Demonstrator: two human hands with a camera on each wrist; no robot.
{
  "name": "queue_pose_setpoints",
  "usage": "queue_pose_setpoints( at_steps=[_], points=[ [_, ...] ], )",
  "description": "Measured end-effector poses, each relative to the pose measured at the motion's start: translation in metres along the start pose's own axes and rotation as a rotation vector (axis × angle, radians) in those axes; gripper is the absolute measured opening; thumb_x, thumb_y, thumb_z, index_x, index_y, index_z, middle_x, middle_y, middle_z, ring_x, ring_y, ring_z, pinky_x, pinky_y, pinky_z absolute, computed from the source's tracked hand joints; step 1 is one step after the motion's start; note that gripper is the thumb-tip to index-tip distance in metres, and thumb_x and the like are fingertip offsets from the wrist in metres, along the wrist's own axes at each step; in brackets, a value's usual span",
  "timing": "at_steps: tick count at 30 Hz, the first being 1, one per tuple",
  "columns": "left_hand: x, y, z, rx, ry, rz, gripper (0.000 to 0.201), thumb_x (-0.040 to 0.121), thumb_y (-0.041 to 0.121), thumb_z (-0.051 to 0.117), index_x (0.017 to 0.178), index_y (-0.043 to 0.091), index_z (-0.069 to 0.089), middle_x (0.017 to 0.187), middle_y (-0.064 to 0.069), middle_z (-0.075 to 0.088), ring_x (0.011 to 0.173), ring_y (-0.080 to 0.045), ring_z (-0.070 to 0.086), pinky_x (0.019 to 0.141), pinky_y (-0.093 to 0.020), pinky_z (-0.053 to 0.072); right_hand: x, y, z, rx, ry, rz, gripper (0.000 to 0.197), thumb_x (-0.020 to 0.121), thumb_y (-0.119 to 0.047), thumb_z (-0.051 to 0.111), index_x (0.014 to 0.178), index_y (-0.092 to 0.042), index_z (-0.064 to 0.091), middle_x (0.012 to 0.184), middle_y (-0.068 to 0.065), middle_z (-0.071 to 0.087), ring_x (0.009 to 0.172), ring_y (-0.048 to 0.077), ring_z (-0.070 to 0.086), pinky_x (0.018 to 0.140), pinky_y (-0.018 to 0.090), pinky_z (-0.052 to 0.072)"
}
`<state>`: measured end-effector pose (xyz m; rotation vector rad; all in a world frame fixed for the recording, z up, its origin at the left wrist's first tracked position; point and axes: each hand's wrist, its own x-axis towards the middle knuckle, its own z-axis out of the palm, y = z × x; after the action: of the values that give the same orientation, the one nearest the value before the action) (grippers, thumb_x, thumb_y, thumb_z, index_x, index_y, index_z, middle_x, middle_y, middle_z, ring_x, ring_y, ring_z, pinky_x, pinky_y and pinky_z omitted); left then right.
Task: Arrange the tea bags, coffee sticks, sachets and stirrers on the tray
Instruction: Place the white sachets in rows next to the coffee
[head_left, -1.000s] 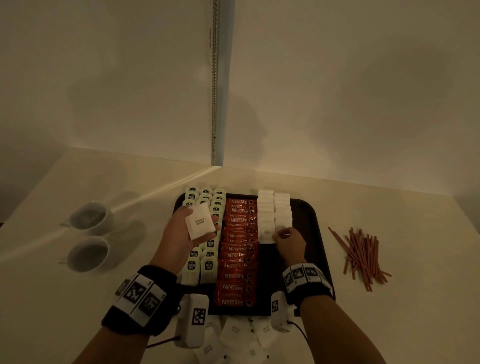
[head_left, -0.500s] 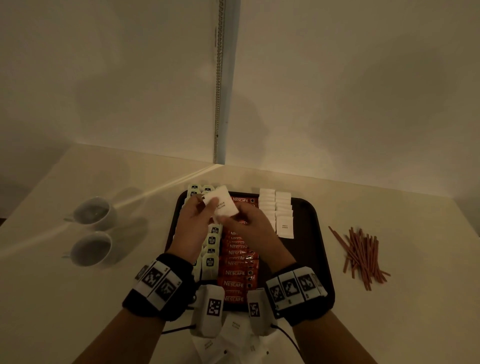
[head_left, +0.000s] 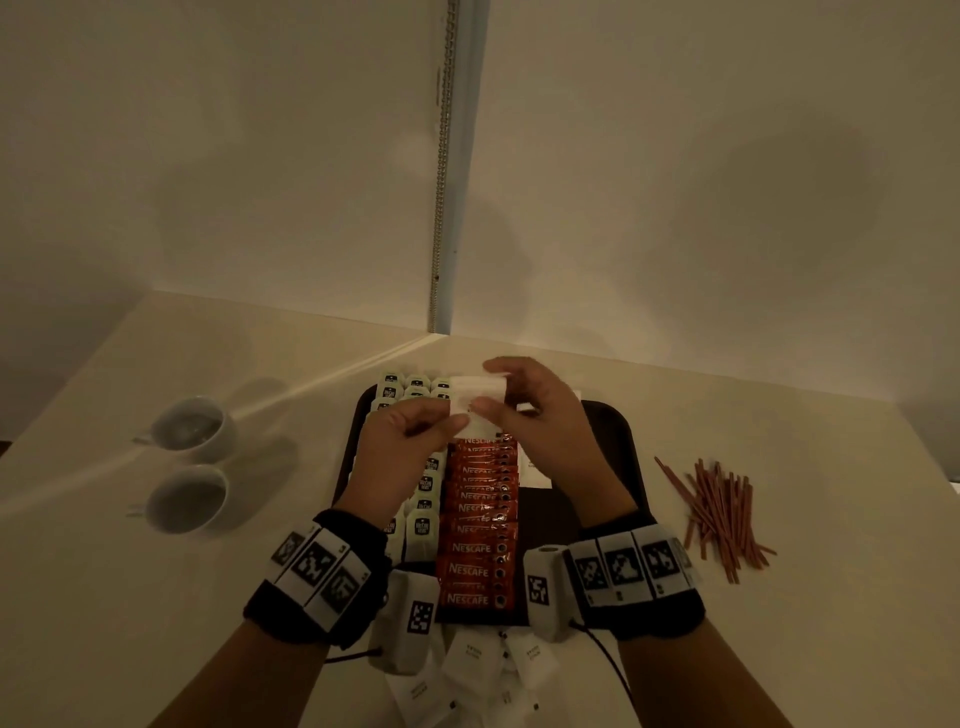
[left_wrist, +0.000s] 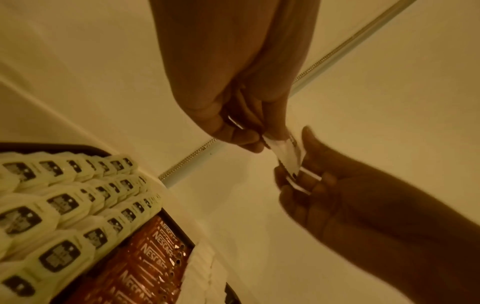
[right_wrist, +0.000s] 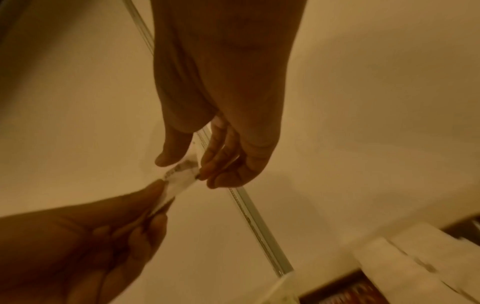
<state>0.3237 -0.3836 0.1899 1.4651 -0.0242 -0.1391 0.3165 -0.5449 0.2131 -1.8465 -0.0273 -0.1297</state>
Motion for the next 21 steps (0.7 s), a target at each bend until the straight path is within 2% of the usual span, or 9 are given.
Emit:
queue_pose_setpoints(
  at_steps=[2, 5, 7, 10, 13, 16, 19, 21],
  points=[
    [-0.001, 0.0, 0.002, -0.015, 0.02, 0.005, 0.013, 0.08, 0.0, 0.068, 0.092, 0.002, 0.071, 0.087, -0.006, 0.073, 0.074, -0.009, 0.068, 0.065, -0.015, 0.051, -0.006, 0.007, 0.002, -0.019, -0.026, 0.082, 0.021, 0.084, -0.021, 0.068, 0.102, -0.023, 0.059, 0.099, -0.003, 0.068, 0.091, 0.013, 0.065, 0.08, 0.033, 0.056],
    [-0.004, -0.001, 0.005, 0.009, 0.008, -0.006, 0.012, 0.08, 0.002, 0.069, 0.089, 0.01, 0.072, 0.085, 0.0, 0.074, 0.079, -0.011, 0.069, 0.067, -0.017, 0.053, -0.013, 0.016, 0.004, 0.041, -0.004, 0.118, 0.012, 0.086, -0.017, 0.064, 0.098, -0.017, 0.06, 0.1, 0.004, 0.068, 0.093, 0.018, 0.067, 0.08, 0.037, 0.057],
    [-0.006, -0.001, 0.002, 0.065, -0.011, -0.036, 0.013, 0.081, 0.008, 0.07, 0.092, 0.015, 0.07, 0.088, 0.005, 0.073, 0.081, -0.009, 0.067, 0.066, -0.016, 0.052, -0.014, 0.022, -0.004, 0.152, 0.062, 0.168, 0.011, 0.086, -0.012, 0.063, 0.097, -0.012, 0.059, 0.101, 0.007, 0.069, 0.091, 0.019, 0.068, 0.077, 0.033, 0.057],
    [-0.013, 0.002, -0.016, 0.146, -0.026, -0.096, 0.011, 0.088, 0.019, 0.064, 0.098, 0.019, 0.068, 0.095, 0.003, 0.07, 0.081, -0.013, 0.065, 0.067, -0.024, 0.052, -0.011, 0.044, -0.033, 0.19, 0.169, 0.251, 0.009, 0.089, -0.007, 0.058, 0.097, -0.012, 0.06, 0.102, 0.007, 0.068, 0.092, 0.018, 0.067, 0.075, 0.024, 0.055],
    [-0.028, -0.001, -0.052, 0.2, -0.05, -0.144, 0.015, 0.094, 0.018, 0.054, 0.1, 0.016, 0.067, 0.094, 0.0, 0.071, 0.078, -0.015, 0.065, 0.069, -0.03, 0.05, -0.012, 0.089, -0.065, 0.117, 0.292, 0.349, 0.013, 0.09, -0.005, 0.056, 0.092, -0.016, 0.061, 0.1, 0.006, 0.067, 0.095, 0.024, 0.065, 0.082, 0.034, 0.054],
    [-0.048, -0.014, -0.092, 0.223, -0.008, -0.194, 0.018, 0.095, 0.01, 0.049, 0.099, 0.011, 0.066, 0.092, -0.007, 0.07, 0.081, -0.024, 0.063, 0.068, -0.033, 0.048, -0.019, 0.13, -0.087, -0.047, 0.377, 0.51, 0.009, 0.09, -0.009, 0.057, 0.095, -0.014, 0.063, 0.103, 0.009, 0.067, 0.095, 0.024, 0.064, 0.087, 0.042, 0.054],
    [-0.065, -0.03, -0.125, 0.212, 0.071, -0.275, 0.019, 0.096, 0.005, 0.046, 0.098, 0.009, 0.065, 0.096, -0.014, 0.067, 0.081, -0.028, 0.061, 0.063, -0.03, 0.046, -0.027, 0.16, -0.094, -0.263, 0.355, 0.624, 0.014, 0.09, -0.015, 0.058, 0.104, -0.012, 0.061, 0.107, 0.01, 0.066, 0.094, 0.023, 0.062, 0.086, 0.039, 0.053],
    [-0.076, -0.041, -0.143, 0.21, 0.127, -0.33, 0.019, 0.096, 0.005, 0.046, 0.096, 0.01, 0.064, 0.096, -0.016, 0.067, 0.078, -0.028, 0.061, 0.062, -0.031, 0.044, -0.03, 0.17, -0.09, -0.395, 0.311, 0.659, 0.016, 0.09, -0.017, 0.058, 0.105, -0.012, 0.061, 0.109, 0.009, 0.064, 0.098, 0.023, 0.059, 0.09, 0.04, 0.05]
  ],
)
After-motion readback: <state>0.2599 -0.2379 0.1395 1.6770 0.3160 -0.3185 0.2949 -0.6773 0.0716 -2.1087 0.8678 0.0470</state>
